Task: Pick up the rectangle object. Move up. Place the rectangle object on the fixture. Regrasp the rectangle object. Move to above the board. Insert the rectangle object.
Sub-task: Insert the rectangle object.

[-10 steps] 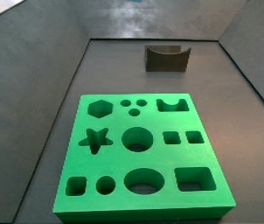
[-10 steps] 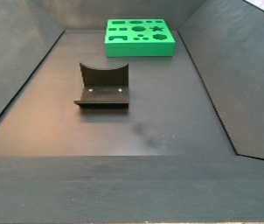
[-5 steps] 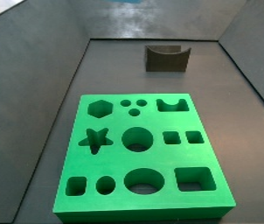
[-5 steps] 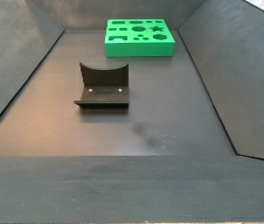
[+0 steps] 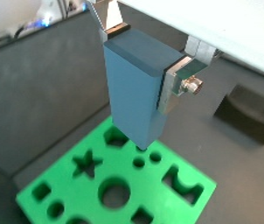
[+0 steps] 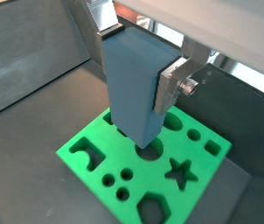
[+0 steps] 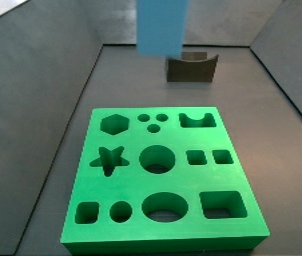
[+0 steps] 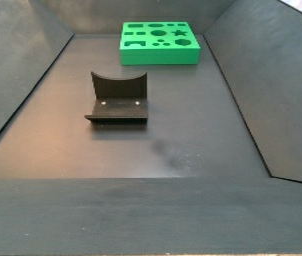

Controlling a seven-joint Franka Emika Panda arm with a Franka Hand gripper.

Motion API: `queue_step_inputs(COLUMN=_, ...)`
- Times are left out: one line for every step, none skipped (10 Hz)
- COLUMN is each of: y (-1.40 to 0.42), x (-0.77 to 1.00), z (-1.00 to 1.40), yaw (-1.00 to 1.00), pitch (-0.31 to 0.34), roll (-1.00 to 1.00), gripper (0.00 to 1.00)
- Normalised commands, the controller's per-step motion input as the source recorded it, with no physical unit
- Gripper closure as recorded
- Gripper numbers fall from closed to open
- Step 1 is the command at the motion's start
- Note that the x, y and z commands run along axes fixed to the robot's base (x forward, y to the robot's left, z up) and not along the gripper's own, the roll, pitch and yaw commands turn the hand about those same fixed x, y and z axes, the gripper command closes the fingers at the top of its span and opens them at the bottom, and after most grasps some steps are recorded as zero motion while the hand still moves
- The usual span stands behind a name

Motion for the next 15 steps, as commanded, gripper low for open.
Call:
queue_step_inputs(y=-0.57, x=0.54, z=-0.58, yaw=0.36, pitch=-0.073, roll=0.01, gripper=1.0)
queue_step_inputs(y=-0.6, x=0.53, z=-0.57, yaw=0.35, pitch=-0.083, roll=0.02, gripper=1.0)
queue_step_inputs(y=-0.61, x=0.52, z=-0.57, yaw=0.34, pitch=-0.084, roll=0.02, gripper=1.0)
queue_step_inputs(y=-0.65, x=0.5, z=-0.57, yaw=0.32, pitch=-0.099, roll=0.03, gripper=1.0)
queue_step_inputs(y=-0.67, x=0.5, z=-0.55, yaw=0.27, pitch=-0.111, roll=0.11, gripper=1.0)
queue_step_inputs(y=-0.71, x=0.39, z=-0.47, yaw=0.14, pitch=-0.107, roll=0.23, gripper=1.0)
queue_step_inputs(y=-0.72, x=0.35, z=-0.41, yaw=0.05, pitch=-0.089, roll=0.34, gripper=1.0)
queue_step_inputs(y=-0.75, x=0.4, z=-0.29, yaw=0.01, pitch=-0.059, roll=0.35, gripper=1.0)
queue_step_inputs(y=-0.74, x=0.48, z=-0.18, yaw=0.02, pitch=-0.02, roll=0.3, gripper=1.0)
queue_step_inputs(y=-0.68, x=0.53, z=-0.18, yaw=0.11, pitch=-0.019, roll=0.25, gripper=1.0)
queue_step_inputs(y=-0.68, x=0.53, z=-0.18, yaw=0.11, pitch=-0.017, roll=0.26, gripper=1.0)
queue_step_inputs(y=-0.67, x=0.52, z=-0.2, yaw=0.14, pitch=-0.017, roll=0.22, gripper=1.0)
queue_step_inputs(y=-0.67, x=0.51, z=-0.21, yaw=0.18, pitch=-0.021, roll=0.18, gripper=1.0)
queue_step_inputs(y=-0.71, x=0.5, z=-0.22, yaw=0.19, pitch=-0.033, roll=0.12, gripper=1.0)
queue_step_inputs(y=-0.76, x=0.51, z=-0.21, yaw=0.19, pitch=-0.05, roll=0.07, gripper=1.0)
